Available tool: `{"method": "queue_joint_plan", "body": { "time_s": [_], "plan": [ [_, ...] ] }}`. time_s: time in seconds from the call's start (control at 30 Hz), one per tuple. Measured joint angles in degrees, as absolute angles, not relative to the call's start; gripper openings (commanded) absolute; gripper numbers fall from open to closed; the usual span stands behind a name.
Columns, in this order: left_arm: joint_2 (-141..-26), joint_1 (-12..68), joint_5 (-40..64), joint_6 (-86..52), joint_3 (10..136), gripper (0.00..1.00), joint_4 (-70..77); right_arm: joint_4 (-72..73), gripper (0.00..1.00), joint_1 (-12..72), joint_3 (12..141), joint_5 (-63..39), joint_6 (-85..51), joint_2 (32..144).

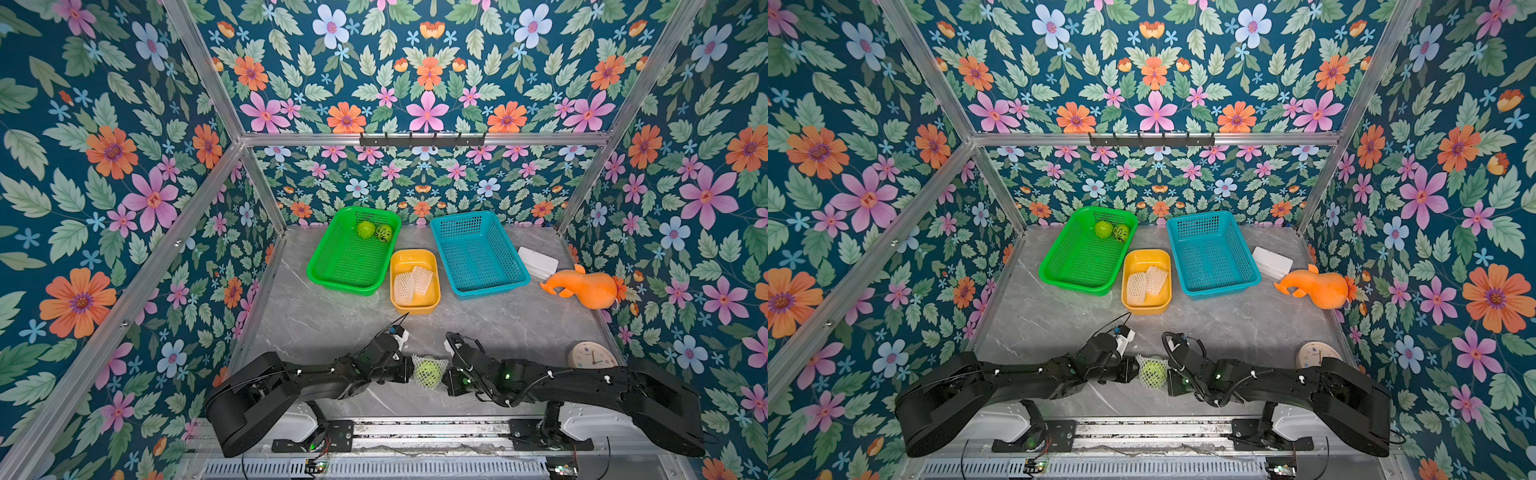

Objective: Sleeve custard apples in foam nets
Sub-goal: Put on the foam net on the custard apple.

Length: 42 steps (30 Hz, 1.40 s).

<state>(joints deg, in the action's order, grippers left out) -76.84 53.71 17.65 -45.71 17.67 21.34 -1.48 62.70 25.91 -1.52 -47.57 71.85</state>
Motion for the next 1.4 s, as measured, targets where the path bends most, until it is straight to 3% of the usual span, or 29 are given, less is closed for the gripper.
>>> {"method": "queue_joint_plan", "body": {
  "time_s": [0.3, 0.5, 0.93, 1.23, 1.4],
  "plan": [
    [-72.40, 53.69, 15.27, -45.47, 18.87, 0.42, 15.64, -8.84, 0.31, 62.67, 27.68, -0.16, -46.50, 65.23],
    [-71.48, 53.74, 14.94, -45.08, 19.00, 0.55, 13.85, -11.27, 0.31, 62.67, 27.68, 0.75, -46.30, 64.51],
    [-72.10, 53.71, 12.91, -45.10, 20.60, 0.56, 10.00, -11.92, 0.29, 61.54, 28.58, 1.67, -47.35, 67.75],
    [-69.32, 52.82, 10.24, -44.80, 20.16, 0.56, 5.30, -17.72, 0.29, 61.43, 28.73, 1.98, -47.33, 63.83],
    [-67.02, 52.49, 8.97, -43.07, 20.29, 0.58, 1.39, -19.57, 0.35, 62.61, 31.42, -0.03, -44.58, 63.72]
  ]
}}
